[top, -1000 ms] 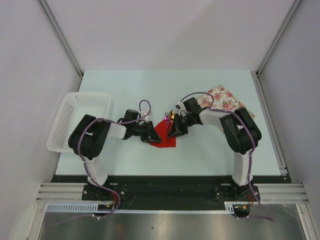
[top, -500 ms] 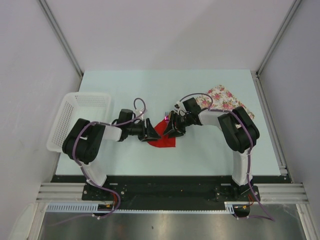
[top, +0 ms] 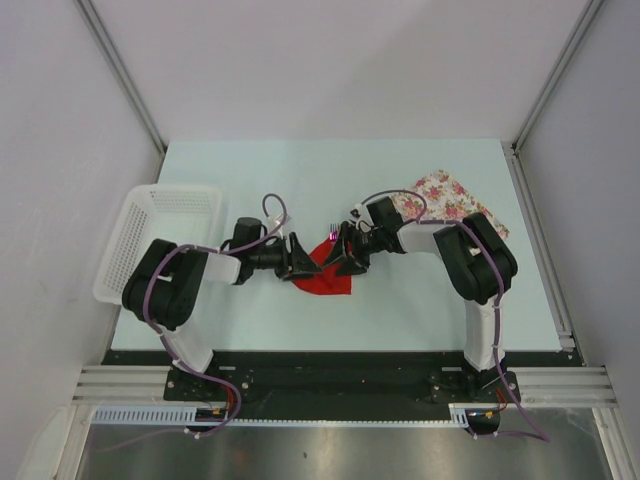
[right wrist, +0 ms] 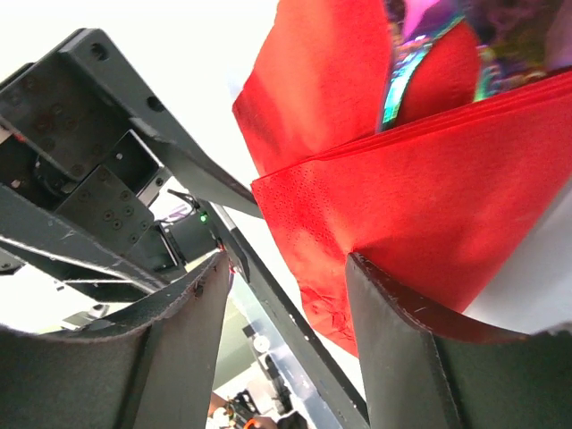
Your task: Place the utensils on the paper napkin and roll it up
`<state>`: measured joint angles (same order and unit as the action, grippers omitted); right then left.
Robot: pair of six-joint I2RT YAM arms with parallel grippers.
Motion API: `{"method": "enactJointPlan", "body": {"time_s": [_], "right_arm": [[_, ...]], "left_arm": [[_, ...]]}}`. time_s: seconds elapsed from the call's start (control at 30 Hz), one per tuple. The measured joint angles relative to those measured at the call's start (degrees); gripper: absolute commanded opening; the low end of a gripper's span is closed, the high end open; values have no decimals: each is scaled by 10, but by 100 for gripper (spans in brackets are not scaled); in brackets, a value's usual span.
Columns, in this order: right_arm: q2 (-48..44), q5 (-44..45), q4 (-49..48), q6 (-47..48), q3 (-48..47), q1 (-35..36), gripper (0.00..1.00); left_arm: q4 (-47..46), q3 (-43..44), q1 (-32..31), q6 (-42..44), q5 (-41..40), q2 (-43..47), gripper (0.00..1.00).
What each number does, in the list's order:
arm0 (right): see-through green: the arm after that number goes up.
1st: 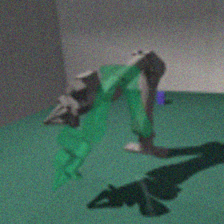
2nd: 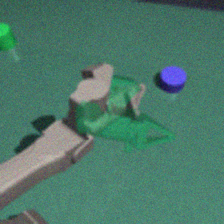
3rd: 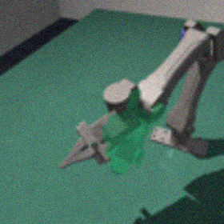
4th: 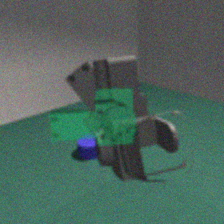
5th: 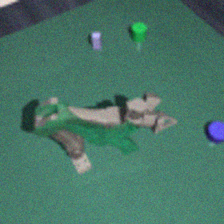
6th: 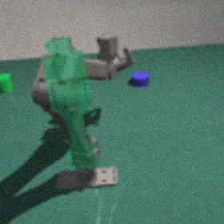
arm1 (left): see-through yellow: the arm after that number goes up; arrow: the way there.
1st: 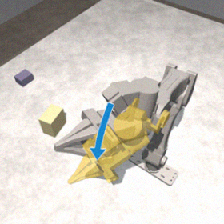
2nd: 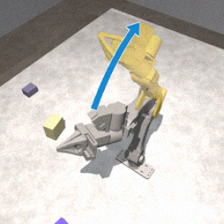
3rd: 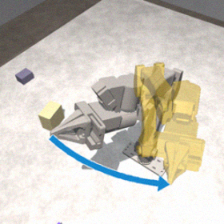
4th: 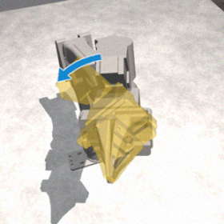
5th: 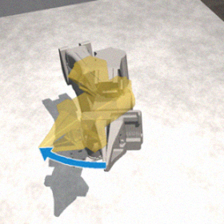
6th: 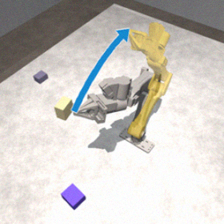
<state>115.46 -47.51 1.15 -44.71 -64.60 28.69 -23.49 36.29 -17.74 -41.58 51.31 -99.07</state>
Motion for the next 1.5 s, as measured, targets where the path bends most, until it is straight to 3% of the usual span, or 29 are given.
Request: {"method": "enactJointPlan", "body": {"time_s": [0.33, 0.7, 0.97, 1.37, 1.5], "right_arm": [[14, -6, -13, -18, 1, -1, 50], [21, -3, -18, -19, 3, -3, 41], [22, 7, -16, -18, 7, -3, 19], [24, 22, -5, -12, 9, -3, 14], [24, 25, -5, -11, 9, 0, 14]], "left_arm": [[-58, -23, 23, -45, 9, 6, 29], [-91, -18, -24, -78, -2, -4, 25], [-110, -3, -31, -94, -25, -39, 21], [-94, 34, -32, -95, -50, -58, 23], [-55, 58, -40, -83, -70, -58, 19]]}}
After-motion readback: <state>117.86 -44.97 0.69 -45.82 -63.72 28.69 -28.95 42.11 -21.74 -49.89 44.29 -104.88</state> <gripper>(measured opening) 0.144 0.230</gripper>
